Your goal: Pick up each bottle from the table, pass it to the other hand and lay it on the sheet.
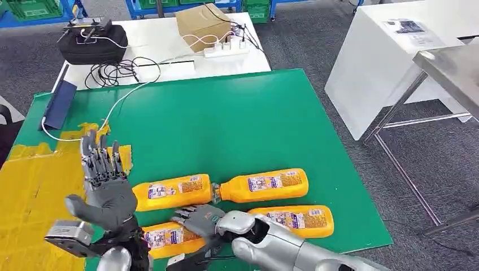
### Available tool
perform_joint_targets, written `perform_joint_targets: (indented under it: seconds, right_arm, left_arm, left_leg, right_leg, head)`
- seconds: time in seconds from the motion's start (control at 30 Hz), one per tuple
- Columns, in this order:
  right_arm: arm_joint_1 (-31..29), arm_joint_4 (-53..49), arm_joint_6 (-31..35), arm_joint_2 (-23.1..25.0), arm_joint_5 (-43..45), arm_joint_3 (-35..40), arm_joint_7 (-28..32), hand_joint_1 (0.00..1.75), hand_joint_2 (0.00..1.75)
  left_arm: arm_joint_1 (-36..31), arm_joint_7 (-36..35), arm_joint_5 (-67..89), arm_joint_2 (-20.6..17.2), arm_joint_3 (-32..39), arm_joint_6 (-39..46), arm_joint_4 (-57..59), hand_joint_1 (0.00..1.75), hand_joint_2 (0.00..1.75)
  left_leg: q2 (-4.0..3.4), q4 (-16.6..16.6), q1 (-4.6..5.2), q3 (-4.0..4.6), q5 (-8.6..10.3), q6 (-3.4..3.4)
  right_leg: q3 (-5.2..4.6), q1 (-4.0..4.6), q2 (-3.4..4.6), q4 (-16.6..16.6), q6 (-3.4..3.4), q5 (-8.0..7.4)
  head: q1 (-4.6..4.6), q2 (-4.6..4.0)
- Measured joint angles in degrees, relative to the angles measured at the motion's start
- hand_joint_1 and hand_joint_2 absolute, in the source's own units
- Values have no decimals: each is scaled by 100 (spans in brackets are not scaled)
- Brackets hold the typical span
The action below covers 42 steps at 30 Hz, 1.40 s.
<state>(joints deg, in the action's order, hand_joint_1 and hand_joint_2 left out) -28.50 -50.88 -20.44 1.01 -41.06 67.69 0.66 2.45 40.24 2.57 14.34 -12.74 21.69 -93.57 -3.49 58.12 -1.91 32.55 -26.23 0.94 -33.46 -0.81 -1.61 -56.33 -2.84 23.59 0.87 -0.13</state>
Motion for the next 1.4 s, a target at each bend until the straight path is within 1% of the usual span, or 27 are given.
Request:
perform_joint_targets:
  seconds: [0.1,0.33,0.47,0.6,0.7,0.77,0.87,0.97,1.03,1.07,1.13,1.2,1.27,1.4]
  right_arm:
    - [-111,124,20,-65,395,159,-54,175,175]
    - [-216,221,22,-87,493,271,-77,175,175]
    - [-222,236,85,-94,738,319,-188,175,175]
    - [-221,301,87,70,1148,312,-596,175,175]
    - [-201,365,193,125,1466,253,-719,175,175]
    - [-106,380,488,144,1753,172,-789,175,175]
    - [187,373,1188,168,2335,-104,-734,175,175]
    - [703,104,2220,280,2946,-602,-130,175,175]
    - [1163,-202,2720,308,3013,-890,281,175,175]
    - [1444,-436,2895,280,3009,-1039,497,175,175]
    - [1849,-1009,3008,186,2950,-1347,844,175,175]
    - [2293,-1643,3025,136,2832,-1761,1069,175,175]
    - [2543,-2134,3025,151,2740,-2065,1234,175,175]
    - [2856,-2809,2994,151,2710,-2385,1425,175,175]
  left_arm:
    - [-2,0,-170,70,199,763,-227,0,0]
    - [-4,0,-174,116,374,950,-498,0,0]
    - [14,0,87,125,485,1711,-748,0,0]
    - [11,0,407,225,895,1796,-1049,0,0]
    - [14,0,407,242,1108,1800,-1130,0,0]
    - [28,0,478,282,1257,1802,-1204,0,0]
    - [76,0,396,369,1590,1807,-1401,0,0]
    - [264,0,7,400,2084,1807,-1617,0,0]
    - [431,0,64,426,2345,1807,-1639,0,0]
    - [514,0,44,433,2369,1802,-1624,0,175]
    - [566,0,-245,446,2356,1682,-1494,0,175]
    - [640,-81,-974,428,2317,1228,-1232,0,175]
    - [717,-227,-1602,402,2245,656,-1071,0,175]
    - [765,-569,-2010,297,2089,-130,-940,0,175]
  left_leg:
    - [-6,0,-1,-17,-5,4]
    - [4,-1,-1,-30,-5,4]
    - [3,-1,-1,-34,-5,4]
    - [-6,-1,-2,-49,-14,10]
    - [-6,-2,-10,-54,-17,15]
    - [-7,-3,-15,-56,-17,15]
    - [-7,-3,-16,-54,-17,15]
    - [-1,-4,-18,-36,-14,18]
    - [8,-3,-19,-6,-7,13]
    - [22,-3,-18,16,-6,12]
    - [39,-2,-12,41,-3,8]
    - [45,-2,-6,51,-4,8]
    - [37,-2,-3,72,-4,7]
    - [42,-2,0,76,-4,7]
  right_leg:
    - [11,0,14,2,0,0]
    - [27,-1,13,3,1,3]
    - [36,-2,14,2,0,2]
    - [39,-1,23,2,1,2]
    - [41,5,29,2,2,4]
    - [45,8,29,2,3,4]
    - [48,9,29,2,3,4]
    - [33,13,28,0,4,5]
    - [3,16,22,0,4,6]
    - [-10,16,7,1,3,6]
    - [-27,12,-3,1,2,5]
    - [-30,5,-13,0,1,6]
    - [-55,4,-10,0,-1,2]
    - [-58,2,-15,1,-1,4]
  head:
    - [0,0]
    - [-2,0]
    - [0,0]
    - [0,0]
    - [-2,0]
    - [-2,0]
    - [0,0]
    - [-2,0]
    - [-2,0]
    - [-2,0]
    - [0,0]
    - [2,0]
    - [0,0]
    - [2,0]
